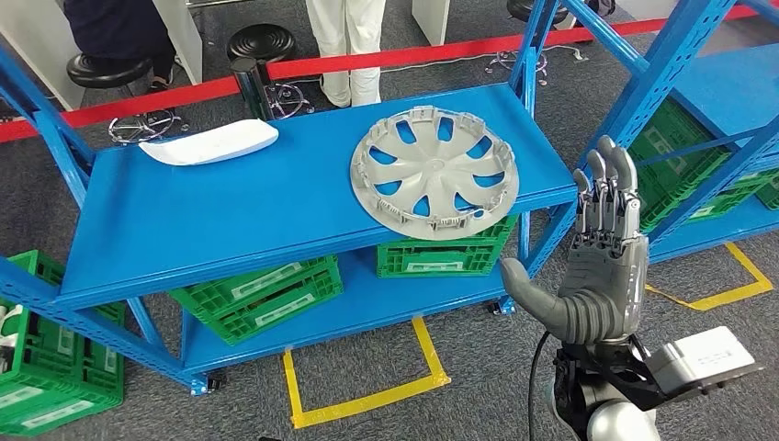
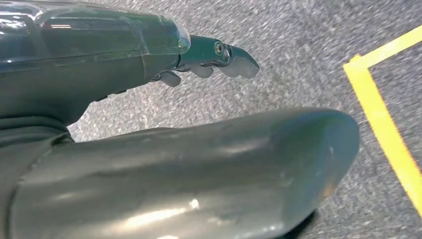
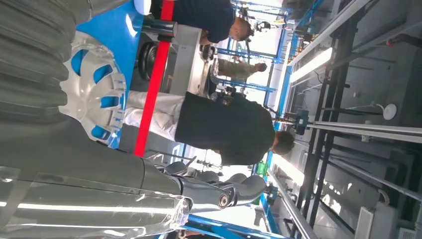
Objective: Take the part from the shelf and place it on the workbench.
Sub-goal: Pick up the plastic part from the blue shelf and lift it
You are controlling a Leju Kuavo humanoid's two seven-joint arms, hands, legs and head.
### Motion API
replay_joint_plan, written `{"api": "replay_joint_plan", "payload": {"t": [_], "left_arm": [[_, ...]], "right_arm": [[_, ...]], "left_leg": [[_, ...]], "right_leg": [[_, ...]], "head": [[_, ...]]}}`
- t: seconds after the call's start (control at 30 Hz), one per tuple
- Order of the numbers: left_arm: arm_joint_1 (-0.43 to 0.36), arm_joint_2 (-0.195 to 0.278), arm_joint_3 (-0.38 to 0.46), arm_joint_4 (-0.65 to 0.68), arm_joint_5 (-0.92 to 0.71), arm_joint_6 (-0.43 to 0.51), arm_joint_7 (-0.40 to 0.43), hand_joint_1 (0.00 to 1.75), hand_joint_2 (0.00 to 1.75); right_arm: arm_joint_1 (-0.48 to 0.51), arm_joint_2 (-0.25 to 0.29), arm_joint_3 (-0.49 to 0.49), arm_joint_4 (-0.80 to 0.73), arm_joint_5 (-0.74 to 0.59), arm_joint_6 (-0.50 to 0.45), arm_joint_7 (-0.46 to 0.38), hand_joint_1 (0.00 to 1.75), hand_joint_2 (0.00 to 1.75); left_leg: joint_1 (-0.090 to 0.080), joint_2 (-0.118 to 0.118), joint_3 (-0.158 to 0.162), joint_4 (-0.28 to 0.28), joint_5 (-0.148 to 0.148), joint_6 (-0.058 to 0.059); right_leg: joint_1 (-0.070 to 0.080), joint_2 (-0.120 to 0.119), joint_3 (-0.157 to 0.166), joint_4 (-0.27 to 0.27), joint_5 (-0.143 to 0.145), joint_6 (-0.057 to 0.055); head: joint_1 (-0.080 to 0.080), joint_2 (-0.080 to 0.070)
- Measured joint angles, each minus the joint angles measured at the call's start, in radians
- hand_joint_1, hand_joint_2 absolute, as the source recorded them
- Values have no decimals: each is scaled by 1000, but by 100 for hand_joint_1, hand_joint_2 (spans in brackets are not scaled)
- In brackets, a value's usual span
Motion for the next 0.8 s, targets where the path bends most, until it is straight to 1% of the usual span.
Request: {"api": "replay_joint_plan", "payload": {"t": [0.03,0.07,0.1,0.13,0.17,0.2,0.23,0.27,0.3,0.33,0.37,0.4,0.43,0.47,0.5,0.53,0.57,0.6,0.63,0.7,0.73,0.77,0.8], "left_arm": [[0,0,0,0,0,0,0,0,0],[-1,0,0,0,0,0,1,0,0],[-1,0,0,0,0,-1,1,0,0],[-1,0,0,0,0,-1,1,0,0],[0,1,0,0,0,-1,1,0,0],[0,1,0,0,0,-1,1,0,0],[0,1,0,0,0,-1,1,0,0],[-1,0,0,0,0,-1,1,0,0],[-2,0,0,1,0,-1,1,0,0],[-2,0,0,1,0,-1,1,0,0],[-1,0,0,1,0,-1,2,0,0],[-1,0,0,1,0,-1,2,0,0],[-1,0,0,2,0,-1,2,0,0],[-1,0,0,2,0,-1,2,0,0],[-1,-1,0,3,0,-1,2,0,0],[-2,-2,0,3,0,-1,2,0,0],[-2,-3,0,4,0,-1,2,0,0],[-3,-4,0,4,0,-1,2,0,0],[-3,-4,0,4,0,-1,2,0,0],[-4,-4,0,4,0,-1,2,0,0],[-4,-3,0,4,0,-2,2,0,0],[-5,-3,0,4,0,-2,2,0,0],[-5,-3,0,5,0,-2,3,0,0]], "right_arm": [[0,0,0,0,0,0,0,0,175],[0,0,0,1,-1,0,0,0,175],[0,1,0,1,-1,0,0,0,175],[1,1,0,1,-1,0,0,0,175],[1,1,0,0,-1,0,-1,0,175],[0,1,-1,0,-1,0,-1,0,175],[0,1,-1,0,0,0,-1,0,175],[-1,1,-1,0,0,0,-1,0,175],[0,1,-1,0,0,0,-1,0,175],[1,1,-1,1,0,0,-1,0,175],[3,1,-1,1,0,0,-1,0,175],[4,1,-1,2,0,0,-1,0,175],[5,1,-1,3,0,0,-1,0,175],[5,1,-1,3,0,0,-1,0,175],[4,1,-1,3,0,0,-1,0,175],[4,1,-1,3,-1,0,-1,0,175],[4,0,-1,3,-1,0,-1,0,175],[4,0,-1,3,-1,0,-1,0,175],[3,0,-1,3,-1,0,-1,0,175],[4,0,-1,3,0,-1,-1,0,175],[3,0,-1,2,0,-1,-1,0,175],[3,0,-1,3,0,-1,-1,0,175],[3,0,-1,3,0,0,-1,0,175]], "left_leg": [[1,2,25,-54,22,0],[0,4,41,-86,28,4],[-3,5,47,-96,20,12],[-5,5,49,-100,15,23],[-6,4,50,-99,13,33],[-6,3,54,-100,11,41],[-5,3,59,-102,8,48],[-5,3,65,-103,6,54],[-7,3,68,-104,2,60],[-9,3,71,-103,-1,64],[-12,3,74,-103,-4,67],[-15,3,77,-103,-8,70],[-18,1,83,-103,-12,71],[-20,-1,90,-103,-17,71],[-22,-3,96,-104,-21,70],[-24,-4,101,-104,-26,69],[-25,-5,104,-105,-29,65],[-25,-5,104,-106,-31,61],[-24,-5,104,-108,-32,56],[-23,-4,108,-110,-36,44],[-23,-4,105,-99,-45,38],[-22,-4,91,-69,-61,33],[-20,-4,65,-20,-84,28]], "right_leg": [[-1,1,4,5,-8,9],[-1,2,6,8,-14,16],[-1,3,7,9,-18,22],[-1,3,9,9,-20,27],[-2,2,12,7,-23,31],[-4,1,12,12,-30,35],[-5,0,5,35,-45,39],[-5,1,-14,79,-67,42],[-5,1,-48,144,-94,43],[-5,1,-88,215,-119,43],[-5,1,-126,274,-133,41],[-4,1,-151,301,-126,38],[-2,1,-158,292,-99,33],[1,2,-148,246,-56,25],[6,3,-126,181,-11,14],[10,4,-104,124,19,4],[15,4,-86,78,34,-4],[18,5,-76,55,34,-10],[20,5,-71,47,29,-12],[18,5,-61,28,29,-12],[16,4,-53,18,31,-12],[13,3,-45,9,32,-13],[12,1,-39,4,32,-15]], "head": [[-4,0],[-7,0],[-7,0],[-5,0],[-1,0],[3,0],[8,0],[14,0],[20,0],[26,0],[31,0],[34,0],[36,0],[38,0],[38,0],[37,0],[37,0],[36,0],[35,0],[36,0],[34,0],[30,0],[24,0]]}}
